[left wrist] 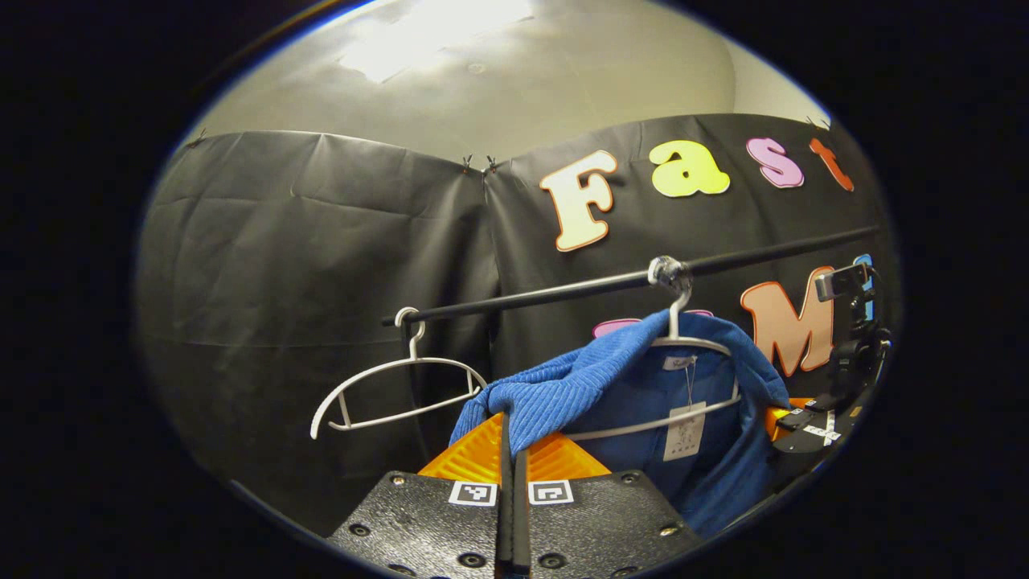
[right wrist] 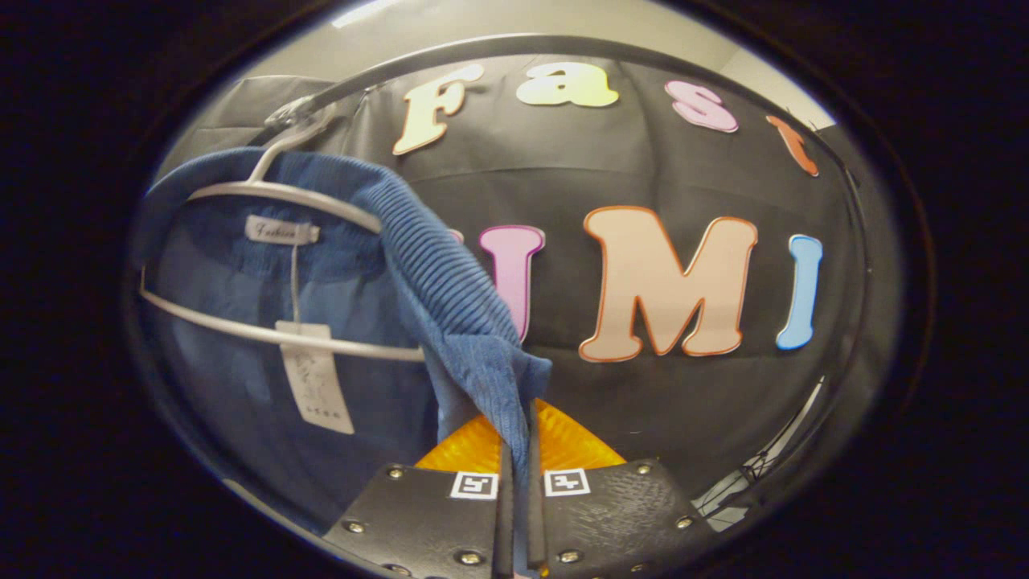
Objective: Grasp the clothes on the hanger with both hands and then place them into the laundry hamper below.
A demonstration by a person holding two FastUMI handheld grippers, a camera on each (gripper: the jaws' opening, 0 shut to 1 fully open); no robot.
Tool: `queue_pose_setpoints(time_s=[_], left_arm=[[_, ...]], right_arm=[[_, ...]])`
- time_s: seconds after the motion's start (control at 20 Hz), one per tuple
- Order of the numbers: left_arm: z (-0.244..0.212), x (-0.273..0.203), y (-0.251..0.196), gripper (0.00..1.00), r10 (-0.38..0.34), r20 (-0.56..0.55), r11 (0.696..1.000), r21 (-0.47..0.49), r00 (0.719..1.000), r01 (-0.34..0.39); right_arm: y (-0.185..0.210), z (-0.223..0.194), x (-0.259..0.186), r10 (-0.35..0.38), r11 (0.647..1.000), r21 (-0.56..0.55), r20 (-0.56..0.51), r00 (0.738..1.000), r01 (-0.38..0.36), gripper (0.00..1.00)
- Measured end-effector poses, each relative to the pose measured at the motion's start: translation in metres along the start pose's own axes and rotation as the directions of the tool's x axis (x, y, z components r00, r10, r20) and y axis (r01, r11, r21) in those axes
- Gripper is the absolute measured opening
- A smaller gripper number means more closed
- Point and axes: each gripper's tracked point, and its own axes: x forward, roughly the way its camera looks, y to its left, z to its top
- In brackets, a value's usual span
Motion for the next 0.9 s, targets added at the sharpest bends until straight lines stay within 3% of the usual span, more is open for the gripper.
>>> queue_pose_setpoints(time_s=[0.15, 0.5, 0.6, 0.65, 0.9], left_arm=[[0.015, 0.003, 0.009, 0.0, 0.008, 0.019, 1.0, -0.011, 1.0, -0.008], [0.046, 0.015, 0.028, 0.0, 0.015, 0.071, 1.0, -0.012, 0.997, -0.014], [0.051, 0.019, 0.037, 0.02, 0.018, 0.081, 1.0, 0.0, 0.997, -0.018], [0.052, 0.022, 0.04, 0.02, 0.016, 0.082, 1.0, 0.001, 0.997, -0.016], [0.05, 0.036, 0.052, 0.02, -0.018, 0.083, 0.999, 0.033, 0.996, 0.015]], right_arm=[[-0.025, 0.025, 0.005, -0.047, 0.999, 0.019, 0.062, 0.997, 0.046, 0.07], [-0.045, 0.07, 0.013, -0.077, 0.997, 0.011, 0.174, 0.982, 0.076, 0.07], [-0.044, 0.081, 0.016, -0.071, 0.997, 0.01, 0.204, 0.976, 0.07, 0.02], [-0.042, 0.085, 0.017, -0.065, 0.998, 0.014, 0.211, 0.975, 0.063, 0.07], [-0.036, 0.091, 0.021, -0.041, 0.999, 0.033, 0.232, 0.972, 0.035, 0.07]])
